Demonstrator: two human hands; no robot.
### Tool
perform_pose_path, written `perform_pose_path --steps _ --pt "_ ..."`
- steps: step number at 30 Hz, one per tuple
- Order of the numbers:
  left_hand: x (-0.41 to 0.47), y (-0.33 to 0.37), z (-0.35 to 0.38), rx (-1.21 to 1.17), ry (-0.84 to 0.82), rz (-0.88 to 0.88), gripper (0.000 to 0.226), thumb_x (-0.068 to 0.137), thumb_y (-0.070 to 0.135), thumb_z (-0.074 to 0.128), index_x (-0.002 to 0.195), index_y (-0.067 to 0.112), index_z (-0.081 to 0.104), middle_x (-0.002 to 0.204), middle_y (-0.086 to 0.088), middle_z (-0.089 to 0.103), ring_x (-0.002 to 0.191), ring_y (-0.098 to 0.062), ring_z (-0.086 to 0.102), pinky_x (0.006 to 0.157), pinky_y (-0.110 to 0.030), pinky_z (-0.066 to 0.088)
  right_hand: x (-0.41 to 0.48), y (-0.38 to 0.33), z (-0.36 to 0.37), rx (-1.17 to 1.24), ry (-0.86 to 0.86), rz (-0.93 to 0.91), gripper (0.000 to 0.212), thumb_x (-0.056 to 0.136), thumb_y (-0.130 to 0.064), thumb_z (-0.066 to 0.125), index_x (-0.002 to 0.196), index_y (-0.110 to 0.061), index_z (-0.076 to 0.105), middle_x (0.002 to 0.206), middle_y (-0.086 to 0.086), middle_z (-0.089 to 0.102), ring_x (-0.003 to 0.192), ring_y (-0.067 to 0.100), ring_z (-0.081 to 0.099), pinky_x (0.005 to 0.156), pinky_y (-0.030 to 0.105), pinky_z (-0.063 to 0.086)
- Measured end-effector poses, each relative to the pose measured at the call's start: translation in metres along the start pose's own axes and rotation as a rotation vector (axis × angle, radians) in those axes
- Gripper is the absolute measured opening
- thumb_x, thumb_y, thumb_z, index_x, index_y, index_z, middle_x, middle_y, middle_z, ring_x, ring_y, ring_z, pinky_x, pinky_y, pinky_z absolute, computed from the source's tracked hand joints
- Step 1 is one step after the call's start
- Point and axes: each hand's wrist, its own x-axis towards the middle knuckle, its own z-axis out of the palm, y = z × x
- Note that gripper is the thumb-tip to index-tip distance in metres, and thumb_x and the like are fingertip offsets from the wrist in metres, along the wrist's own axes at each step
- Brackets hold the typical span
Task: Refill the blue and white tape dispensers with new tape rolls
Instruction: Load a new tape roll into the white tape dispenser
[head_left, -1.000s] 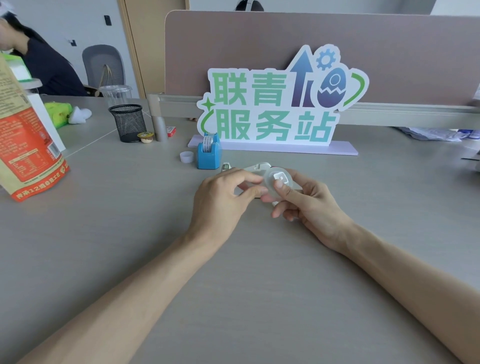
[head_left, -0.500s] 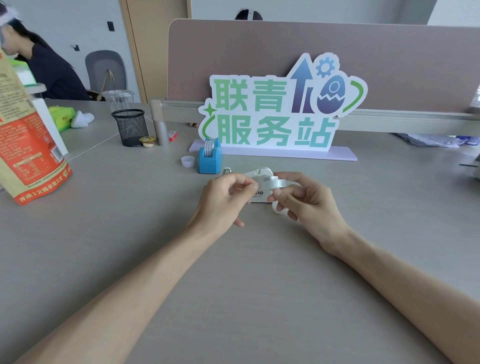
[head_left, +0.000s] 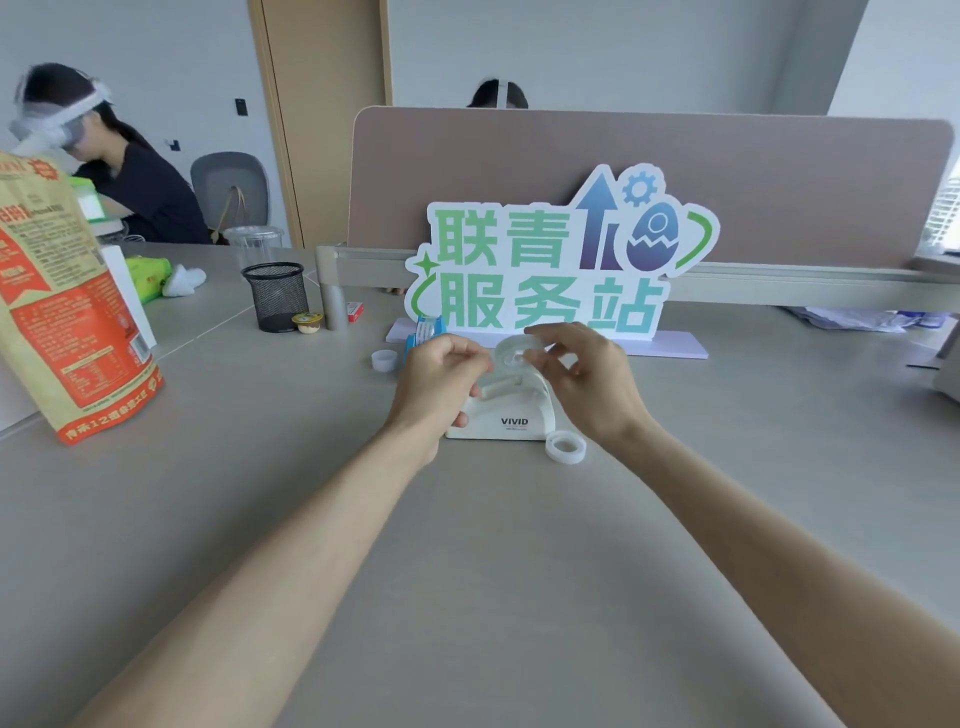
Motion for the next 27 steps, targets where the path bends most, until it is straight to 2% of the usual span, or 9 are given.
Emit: perform_pose_path --steps 4,9,12,14,16,18,21,27 --pt "0.011 -0.002 0.002 0.107 0.003 0.008 0.005 0.082 0.016 0.062 0.080 0.020 0.064 0.076 0.008 0.062 0.055 -0.009 0.046 0.037 -0.015 0.031 0.004 0.010 0.007 -0.078 0.008 0.010 0.018 0.092 -0.024 0.061 0.109 -0.018 0.068 0.103 -0.002 0.071 0.083 0.013 0.061 0.074 0.030 0.050" --pt "0.015 -0.004 0.000 0.264 0.023 0.114 0.007 0.082 0.018 0.064 0.088 0.017 0.068 0.081 0.008 0.064 0.065 0.000 0.054 0.049 -0.022 0.037 0.007 0.007 0.001 -0.181 -0.077 -0.023 0.018 0.092 -0.023 0.059 0.108 -0.019 0.068 0.098 -0.001 0.072 0.082 0.016 0.063 0.076 0.035 0.052" --pt "0.015 -0.011 -0.002 0.309 0.037 0.145 0.008 0.081 0.014 0.063 0.087 0.014 0.069 0.080 0.005 0.065 0.066 0.000 0.055 0.051 -0.011 0.041 0.008 0.004 0.000 -0.244 -0.153 -0.024 0.016 0.091 -0.020 0.060 0.106 -0.019 0.067 0.098 0.000 0.072 0.086 0.021 0.065 0.079 0.040 0.053" --pt "0.014 -0.015 -0.003 0.346 0.035 0.147 0.008 0.081 0.015 0.063 0.086 0.015 0.070 0.079 0.007 0.065 0.073 -0.004 0.058 0.061 -0.008 0.042 0.008 0.001 0.000 -0.296 -0.203 -0.015 0.018 0.091 -0.019 0.060 0.108 -0.019 0.066 0.102 0.001 0.071 0.092 0.023 0.065 0.081 0.041 0.053" --pt "0.012 -0.019 -0.003 0.386 0.034 0.129 0.008 0.080 0.018 0.063 0.085 0.019 0.069 0.079 0.010 0.065 0.083 -0.011 0.062 0.077 -0.023 0.047 0.007 0.000 -0.001 -0.354 -0.247 -0.012 0.022 0.091 -0.018 0.058 0.112 -0.020 0.064 0.105 0.003 0.071 0.097 0.025 0.063 0.084 0.041 0.051" --pt "0.010 -0.021 -0.001 0.423 0.044 0.129 0.008 0.079 0.021 0.063 0.084 0.022 0.069 0.080 0.012 0.066 0.088 -0.013 0.063 0.083 -0.033 0.050 0.007 -0.002 -0.002 -0.398 -0.271 -0.014 0.024 0.092 -0.017 0.056 0.115 -0.020 0.063 0.107 0.003 0.070 0.100 0.026 0.061 0.085 0.040 0.050" --pt "0.008 -0.019 0.002 0.498 0.062 0.155 0.008 0.081 0.025 0.063 0.086 0.024 0.068 0.079 0.014 0.064 0.086 -0.012 0.061 0.078 -0.031 0.049 0.007 -0.002 -0.005 -0.447 -0.270 -0.020 0.026 0.093 -0.015 0.055 0.117 -0.020 0.061 0.108 0.003 0.069 0.103 0.027 0.059 0.082 0.037 0.047" --pt "0.009 -0.017 0.007 0.660 0.079 0.203 0.009 0.083 0.029 0.062 0.089 0.026 0.067 0.080 0.015 0.062 0.077 -0.007 0.048 0.058 -0.021 0.034 0.007 -0.001 -0.005 -0.462 -0.285 -0.040 0.027 0.092 -0.016 0.055 0.118 -0.020 0.063 0.110 0.004 0.066 0.106 0.026 0.057 0.082 0.037 0.047"
